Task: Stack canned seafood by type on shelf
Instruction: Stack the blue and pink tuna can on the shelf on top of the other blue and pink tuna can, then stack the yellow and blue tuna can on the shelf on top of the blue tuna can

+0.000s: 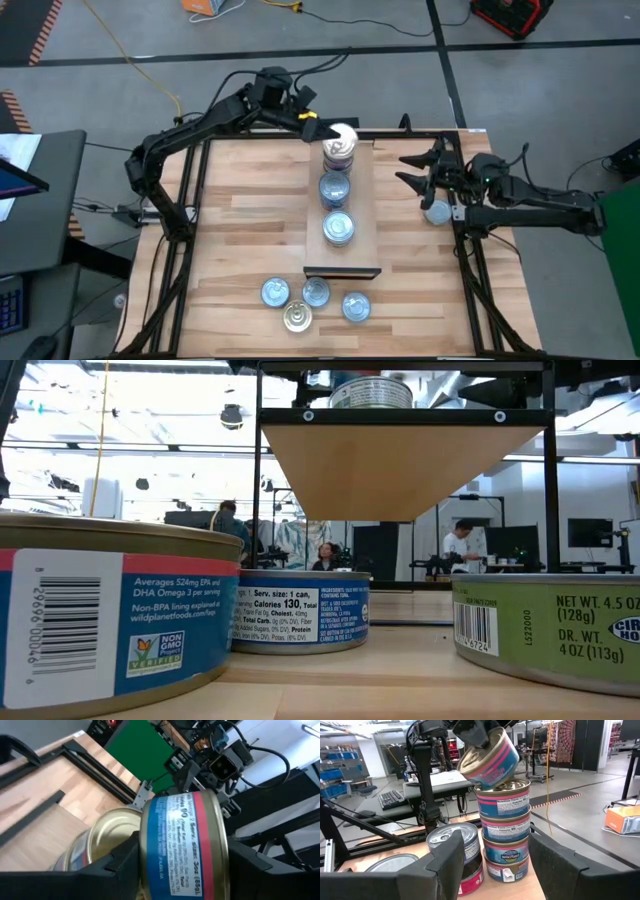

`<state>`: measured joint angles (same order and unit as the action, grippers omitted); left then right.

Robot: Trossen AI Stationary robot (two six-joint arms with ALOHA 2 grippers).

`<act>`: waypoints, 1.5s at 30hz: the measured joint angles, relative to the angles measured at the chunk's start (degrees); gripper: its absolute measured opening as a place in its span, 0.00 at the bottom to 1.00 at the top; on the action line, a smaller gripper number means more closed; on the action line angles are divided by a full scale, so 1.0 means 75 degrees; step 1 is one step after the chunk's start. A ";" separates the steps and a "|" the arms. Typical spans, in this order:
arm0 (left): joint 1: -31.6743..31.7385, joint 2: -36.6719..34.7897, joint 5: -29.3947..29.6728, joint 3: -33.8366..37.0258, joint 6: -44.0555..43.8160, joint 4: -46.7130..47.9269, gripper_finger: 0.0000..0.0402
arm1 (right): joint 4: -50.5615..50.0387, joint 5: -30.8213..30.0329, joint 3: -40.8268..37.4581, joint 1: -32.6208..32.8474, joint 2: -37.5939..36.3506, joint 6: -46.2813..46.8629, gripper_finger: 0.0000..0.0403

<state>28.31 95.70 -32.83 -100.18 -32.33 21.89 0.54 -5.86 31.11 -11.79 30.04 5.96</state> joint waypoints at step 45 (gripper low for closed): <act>-0.2293 -0.1942 0.5347 0.0212 0.4649 0.4942 0.80 | -0.0428 -0.0001 -0.0006 0.0017 0.0000 0.0225 0.60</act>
<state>11.11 81.13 7.28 -98.59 2.53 58.95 -2.67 -5.87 31.07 -11.66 30.04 7.64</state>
